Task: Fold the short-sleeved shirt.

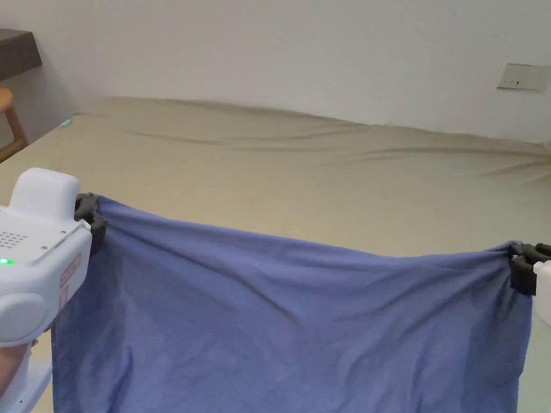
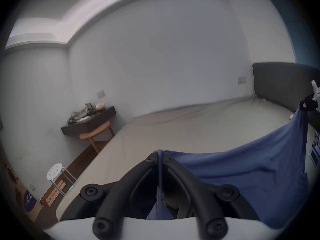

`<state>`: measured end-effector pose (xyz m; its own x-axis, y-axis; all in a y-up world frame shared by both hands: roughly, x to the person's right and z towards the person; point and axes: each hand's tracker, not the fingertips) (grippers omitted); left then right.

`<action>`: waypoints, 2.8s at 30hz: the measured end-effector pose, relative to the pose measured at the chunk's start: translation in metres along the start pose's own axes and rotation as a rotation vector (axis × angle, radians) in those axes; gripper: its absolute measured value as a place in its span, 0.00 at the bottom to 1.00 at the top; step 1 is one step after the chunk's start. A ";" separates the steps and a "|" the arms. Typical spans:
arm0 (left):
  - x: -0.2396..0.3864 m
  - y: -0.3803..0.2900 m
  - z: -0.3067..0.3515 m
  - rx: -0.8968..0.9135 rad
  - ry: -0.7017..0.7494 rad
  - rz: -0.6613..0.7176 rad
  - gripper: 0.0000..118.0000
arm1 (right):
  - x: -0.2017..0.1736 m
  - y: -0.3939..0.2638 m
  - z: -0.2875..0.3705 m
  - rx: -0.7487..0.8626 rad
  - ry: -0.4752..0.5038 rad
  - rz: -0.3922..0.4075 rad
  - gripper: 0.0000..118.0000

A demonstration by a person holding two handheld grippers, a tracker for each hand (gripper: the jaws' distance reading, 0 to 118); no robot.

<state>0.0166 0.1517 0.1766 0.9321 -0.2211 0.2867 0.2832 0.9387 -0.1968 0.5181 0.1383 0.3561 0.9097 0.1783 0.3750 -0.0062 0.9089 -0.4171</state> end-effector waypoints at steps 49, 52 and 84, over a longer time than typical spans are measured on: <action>-0.064 0.294 -0.008 0.364 0.104 0.027 0.01 | 0.025 0.315 0.102 0.488 -0.333 0.072 0.05; -0.056 0.299 -0.037 0.353 0.107 0.024 0.01 | 0.024 0.321 0.075 0.477 -0.354 0.100 0.05; 0.032 0.000 -0.189 -0.165 -0.047 -0.083 0.01 | 0.019 0.037 -0.132 -0.097 -0.069 -0.001 0.05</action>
<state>0.0888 0.0949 0.0083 0.8934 -0.2799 0.3513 0.3957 0.8607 -0.3205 0.5903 0.1254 0.2381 0.8791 0.2061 0.4297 0.0377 0.8688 -0.4938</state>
